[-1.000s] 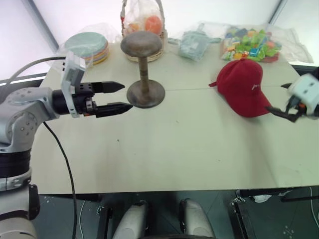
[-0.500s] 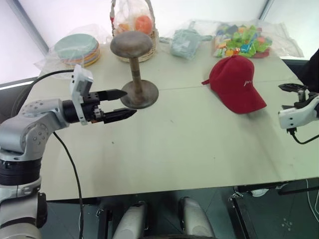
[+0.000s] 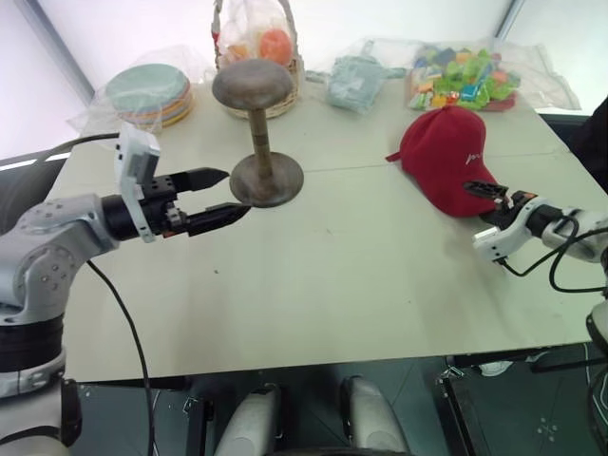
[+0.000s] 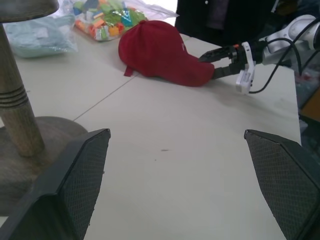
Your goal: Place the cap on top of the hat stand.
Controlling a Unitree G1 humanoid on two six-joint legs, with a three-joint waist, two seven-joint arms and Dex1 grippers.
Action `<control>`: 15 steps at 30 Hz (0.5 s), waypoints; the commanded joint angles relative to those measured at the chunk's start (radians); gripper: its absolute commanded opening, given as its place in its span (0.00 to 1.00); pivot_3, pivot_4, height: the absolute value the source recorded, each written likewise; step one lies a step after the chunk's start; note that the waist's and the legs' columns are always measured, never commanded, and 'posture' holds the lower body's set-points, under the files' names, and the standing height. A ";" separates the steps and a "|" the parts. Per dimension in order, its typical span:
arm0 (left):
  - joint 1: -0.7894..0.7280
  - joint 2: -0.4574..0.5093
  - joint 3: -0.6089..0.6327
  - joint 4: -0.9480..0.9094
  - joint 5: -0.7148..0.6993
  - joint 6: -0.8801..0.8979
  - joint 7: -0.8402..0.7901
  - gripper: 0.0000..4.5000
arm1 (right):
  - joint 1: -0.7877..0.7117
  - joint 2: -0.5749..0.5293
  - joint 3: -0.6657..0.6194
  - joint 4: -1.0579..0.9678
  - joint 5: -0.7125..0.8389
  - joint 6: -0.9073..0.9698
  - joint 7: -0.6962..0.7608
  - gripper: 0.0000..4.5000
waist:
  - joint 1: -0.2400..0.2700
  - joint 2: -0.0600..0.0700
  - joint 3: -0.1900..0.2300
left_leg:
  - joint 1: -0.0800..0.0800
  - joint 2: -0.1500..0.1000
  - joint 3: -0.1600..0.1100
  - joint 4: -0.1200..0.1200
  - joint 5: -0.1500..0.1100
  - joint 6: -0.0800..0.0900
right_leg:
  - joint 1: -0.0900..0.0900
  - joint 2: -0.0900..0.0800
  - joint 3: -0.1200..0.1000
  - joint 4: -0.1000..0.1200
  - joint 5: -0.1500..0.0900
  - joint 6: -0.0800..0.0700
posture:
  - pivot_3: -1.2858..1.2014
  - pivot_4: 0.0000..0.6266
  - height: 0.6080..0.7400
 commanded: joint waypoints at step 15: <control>0.004 0.038 0.058 -0.007 -0.010 -0.015 0.033 1.00 | -0.014 0.024 -0.024 -0.010 0.115 -0.005 -0.034 0.01 | -0.001 -0.001 -0.001 | 0.002 0.000 -0.001 0.000 0.000 0.000 | 0.003 0.001 0.000 0.000 0.000 0.000 | 0.52 0.24 1.00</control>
